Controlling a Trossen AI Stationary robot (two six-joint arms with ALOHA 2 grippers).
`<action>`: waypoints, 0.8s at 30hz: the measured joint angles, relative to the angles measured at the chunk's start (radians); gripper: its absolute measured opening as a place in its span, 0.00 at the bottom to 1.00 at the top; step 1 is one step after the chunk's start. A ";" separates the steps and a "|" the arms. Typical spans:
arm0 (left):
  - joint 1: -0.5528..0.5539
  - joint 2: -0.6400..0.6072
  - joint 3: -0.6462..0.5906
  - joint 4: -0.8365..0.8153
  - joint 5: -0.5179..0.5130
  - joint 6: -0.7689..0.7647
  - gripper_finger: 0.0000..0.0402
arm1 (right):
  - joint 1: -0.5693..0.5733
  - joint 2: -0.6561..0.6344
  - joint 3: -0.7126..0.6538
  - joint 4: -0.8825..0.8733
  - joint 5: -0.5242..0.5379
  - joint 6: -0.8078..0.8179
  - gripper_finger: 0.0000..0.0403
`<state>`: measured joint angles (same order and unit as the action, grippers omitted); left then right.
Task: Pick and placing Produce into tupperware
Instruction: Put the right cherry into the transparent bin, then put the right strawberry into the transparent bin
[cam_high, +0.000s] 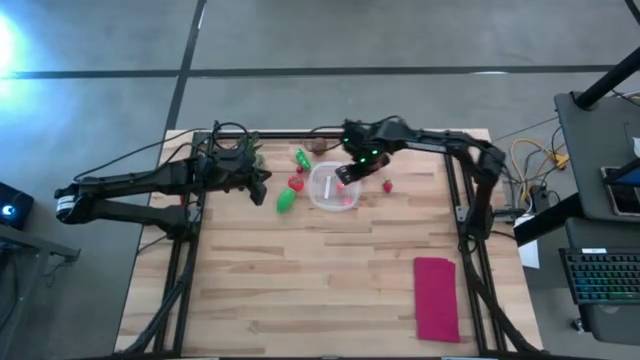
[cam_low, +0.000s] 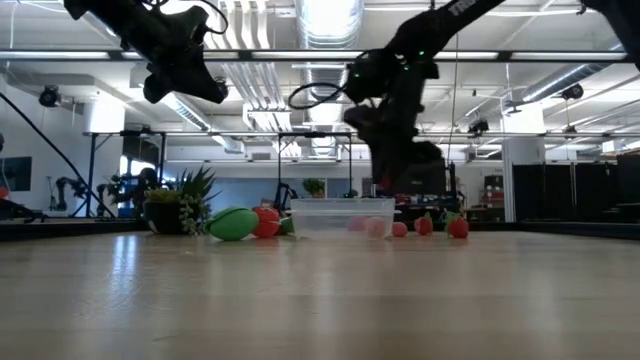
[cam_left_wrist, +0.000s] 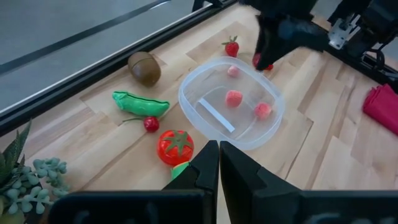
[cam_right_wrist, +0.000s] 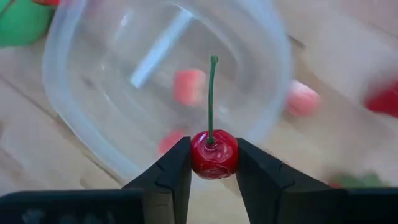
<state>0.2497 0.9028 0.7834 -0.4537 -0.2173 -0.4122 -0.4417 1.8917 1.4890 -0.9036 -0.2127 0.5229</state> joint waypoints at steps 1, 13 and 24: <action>0.000 0.000 0.000 -0.001 0.000 0.000 0.00 | 0.013 0.025 0.026 0.000 -0.001 -0.005 0.28; 0.000 0.000 0.000 -0.010 -0.013 -0.001 0.00 | 0.087 0.203 0.190 -0.186 0.099 -0.075 0.42; 0.000 0.000 0.000 -0.010 -0.024 0.000 0.00 | 0.031 -0.009 0.106 -0.327 0.311 -0.042 0.64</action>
<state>0.2497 0.9028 0.7834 -0.4641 -0.2409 -0.4126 -0.4104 1.8831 1.5953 -1.2308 0.0980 0.4813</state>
